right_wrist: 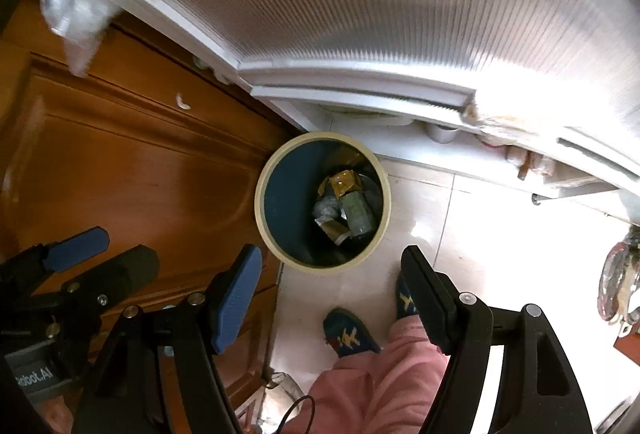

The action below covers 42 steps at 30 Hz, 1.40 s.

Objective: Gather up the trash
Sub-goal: 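Raise both tools back up toward the table, then move the right tool toward the red packet while the left approaches the yellow box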

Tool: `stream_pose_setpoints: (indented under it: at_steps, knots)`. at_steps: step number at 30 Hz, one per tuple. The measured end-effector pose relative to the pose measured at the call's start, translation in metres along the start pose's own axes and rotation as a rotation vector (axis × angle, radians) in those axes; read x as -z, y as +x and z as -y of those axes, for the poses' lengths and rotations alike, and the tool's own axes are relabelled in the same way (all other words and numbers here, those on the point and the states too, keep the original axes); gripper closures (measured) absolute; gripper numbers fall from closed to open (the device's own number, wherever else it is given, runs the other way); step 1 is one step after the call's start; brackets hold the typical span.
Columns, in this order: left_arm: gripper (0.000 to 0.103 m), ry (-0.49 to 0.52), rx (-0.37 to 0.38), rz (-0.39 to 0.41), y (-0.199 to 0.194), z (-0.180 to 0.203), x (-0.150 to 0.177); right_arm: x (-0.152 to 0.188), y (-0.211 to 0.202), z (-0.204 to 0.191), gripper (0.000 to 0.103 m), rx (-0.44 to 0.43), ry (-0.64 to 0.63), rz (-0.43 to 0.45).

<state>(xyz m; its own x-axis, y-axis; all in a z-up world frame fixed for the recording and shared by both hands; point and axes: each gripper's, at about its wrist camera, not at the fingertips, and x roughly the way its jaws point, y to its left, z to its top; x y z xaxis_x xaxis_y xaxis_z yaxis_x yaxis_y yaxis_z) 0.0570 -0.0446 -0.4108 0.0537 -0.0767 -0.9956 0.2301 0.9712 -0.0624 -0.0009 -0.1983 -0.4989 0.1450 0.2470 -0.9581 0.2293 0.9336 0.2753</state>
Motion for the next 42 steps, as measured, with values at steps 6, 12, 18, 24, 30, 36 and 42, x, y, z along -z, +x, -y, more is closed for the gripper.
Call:
stream_pose_setpoints:
  at_steps: [6,12,18,24,30,36,42]
  knots:
    - [0.029,0.042,0.048,0.023,-0.056,0.023,0.005,0.008,-0.063,0.003,0.029,-0.005,0.017,0.025]
    - [0.029,0.103,0.062,0.060,-0.119,0.037,0.003,0.011,-0.121,-0.001,0.029,-0.005,0.020,0.065]
    - [0.029,0.129,0.109,0.140,-0.193,0.040,-0.001,0.010,-0.191,-0.020,0.029,-0.005,-0.005,0.148]
    - [0.029,0.162,0.123,0.269,-0.262,0.038,-0.001,0.007,-0.257,-0.049,0.029,-0.012,-0.041,0.253]
    - [0.029,0.179,0.106,0.400,-0.317,0.030,0.006,0.007,-0.315,-0.074,0.029,-0.015,-0.074,0.364]
    - [0.029,0.165,0.116,0.483,-0.347,0.019,0.010,0.002,-0.361,-0.091,0.029,-0.006,-0.100,0.452]
    - [0.029,0.142,0.084,0.531,-0.355,0.011,-0.001,-0.013,-0.393,-0.098,0.027,-0.004,-0.129,0.512]
